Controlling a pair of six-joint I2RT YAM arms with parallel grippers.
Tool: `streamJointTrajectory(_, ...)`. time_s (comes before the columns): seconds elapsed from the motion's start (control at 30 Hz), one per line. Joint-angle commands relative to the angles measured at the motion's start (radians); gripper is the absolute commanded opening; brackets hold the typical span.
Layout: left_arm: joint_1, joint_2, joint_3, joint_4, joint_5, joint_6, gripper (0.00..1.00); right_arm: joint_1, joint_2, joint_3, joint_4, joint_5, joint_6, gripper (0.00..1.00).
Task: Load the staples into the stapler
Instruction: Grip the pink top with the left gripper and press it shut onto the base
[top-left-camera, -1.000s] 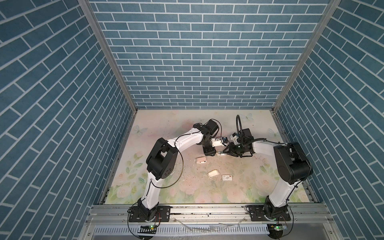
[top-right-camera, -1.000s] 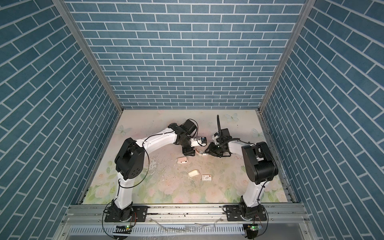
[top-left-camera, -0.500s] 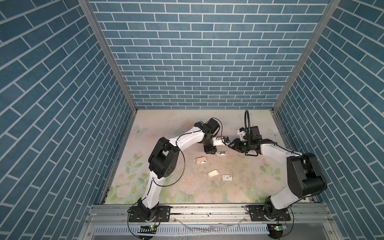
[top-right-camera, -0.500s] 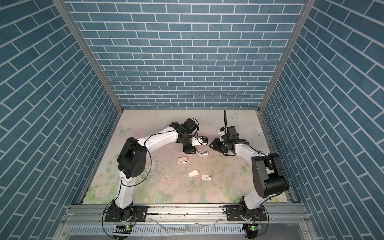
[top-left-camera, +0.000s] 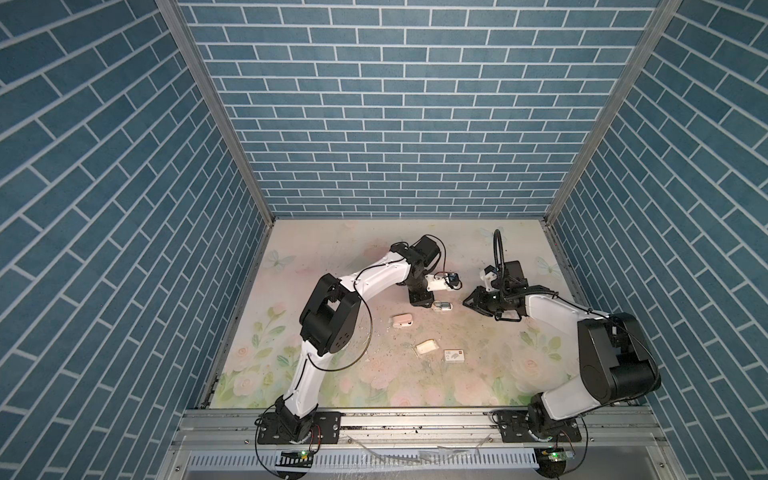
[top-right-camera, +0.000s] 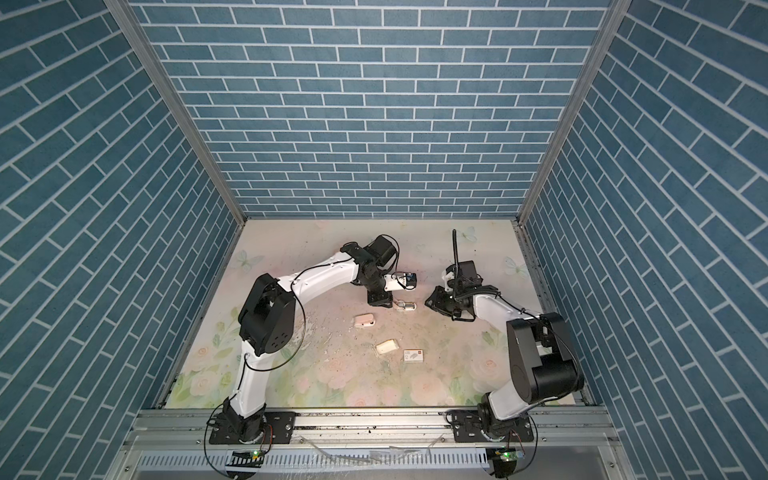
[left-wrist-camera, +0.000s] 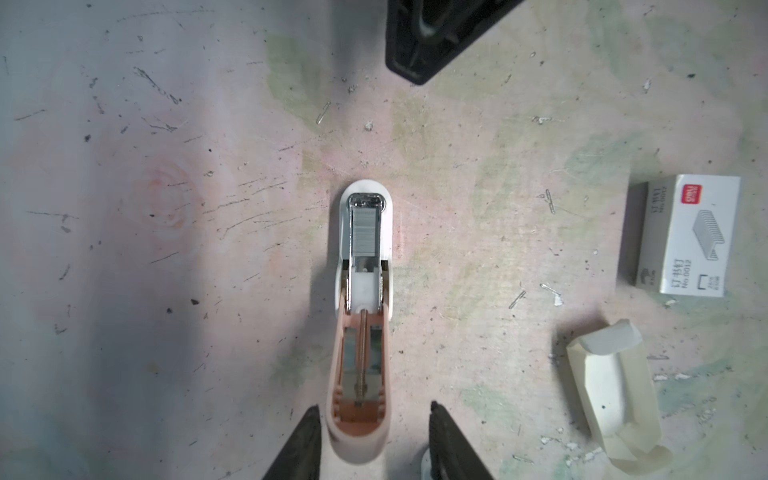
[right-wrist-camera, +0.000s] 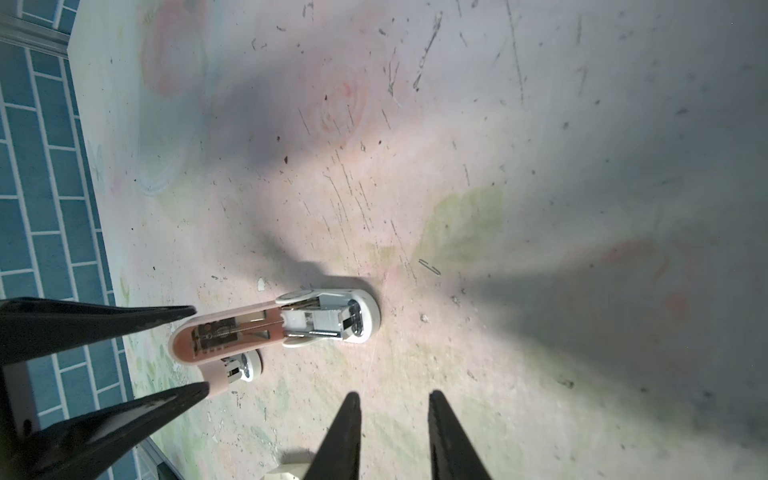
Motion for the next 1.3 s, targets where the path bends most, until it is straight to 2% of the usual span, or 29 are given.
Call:
streamJointTrajectory(0.0,0.006,0.027,0.012,-0.033,-0.004,0.013,0.44,-0.001,0.028,0.008,0.016,-0.030,0.008,0.27)
streamJointTrajectory(0.5,0.006,0.022,0.011,-0.030,0.002,0.015,0.35,-0.001,0.179,0.116,0.030,-0.127,-0.019,0.24)
streamJointTrajectory(1.27,0.006,0.027,0.015,-0.017,-0.002,0.011,0.26,0.014,0.337,0.221,-0.033,-0.168,-0.074,0.18)
